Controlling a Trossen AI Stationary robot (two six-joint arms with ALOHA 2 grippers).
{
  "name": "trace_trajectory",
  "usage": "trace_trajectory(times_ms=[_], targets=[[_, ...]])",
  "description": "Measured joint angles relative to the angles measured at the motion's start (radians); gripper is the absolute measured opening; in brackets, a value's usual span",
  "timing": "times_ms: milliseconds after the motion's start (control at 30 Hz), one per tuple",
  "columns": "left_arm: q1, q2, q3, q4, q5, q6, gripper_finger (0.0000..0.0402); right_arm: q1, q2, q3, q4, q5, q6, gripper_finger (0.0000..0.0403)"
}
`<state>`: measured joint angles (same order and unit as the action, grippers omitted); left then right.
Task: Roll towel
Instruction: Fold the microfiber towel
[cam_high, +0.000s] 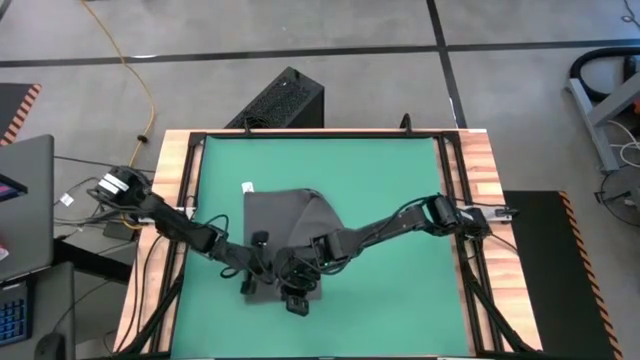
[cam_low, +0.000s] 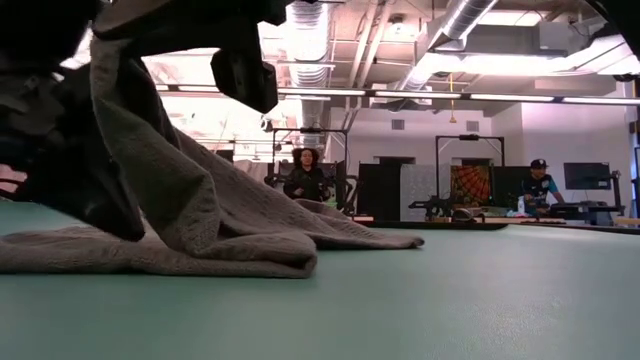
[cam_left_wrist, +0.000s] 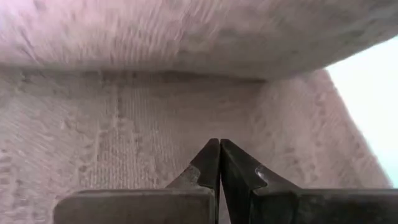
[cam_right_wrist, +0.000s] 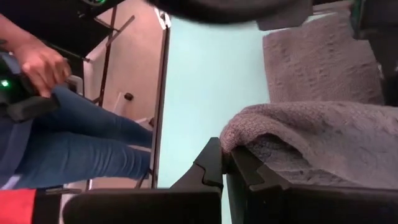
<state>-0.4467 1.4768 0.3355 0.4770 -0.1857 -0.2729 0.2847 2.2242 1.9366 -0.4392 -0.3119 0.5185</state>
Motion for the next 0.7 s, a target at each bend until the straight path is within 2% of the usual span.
trace_trajectory(times_ms=[367,700], targets=[[0.04,0.113,0.06,0.021,0.095,0.026,0.0,0.004,0.0,0.071,0.007,-0.049,-0.04,0.0016],[0.049,0.112,0.075,0.014,0.103,0.034,0.0,0.003,0.025,0.085,-0.061,-0.052,-0.075,0.0016]])
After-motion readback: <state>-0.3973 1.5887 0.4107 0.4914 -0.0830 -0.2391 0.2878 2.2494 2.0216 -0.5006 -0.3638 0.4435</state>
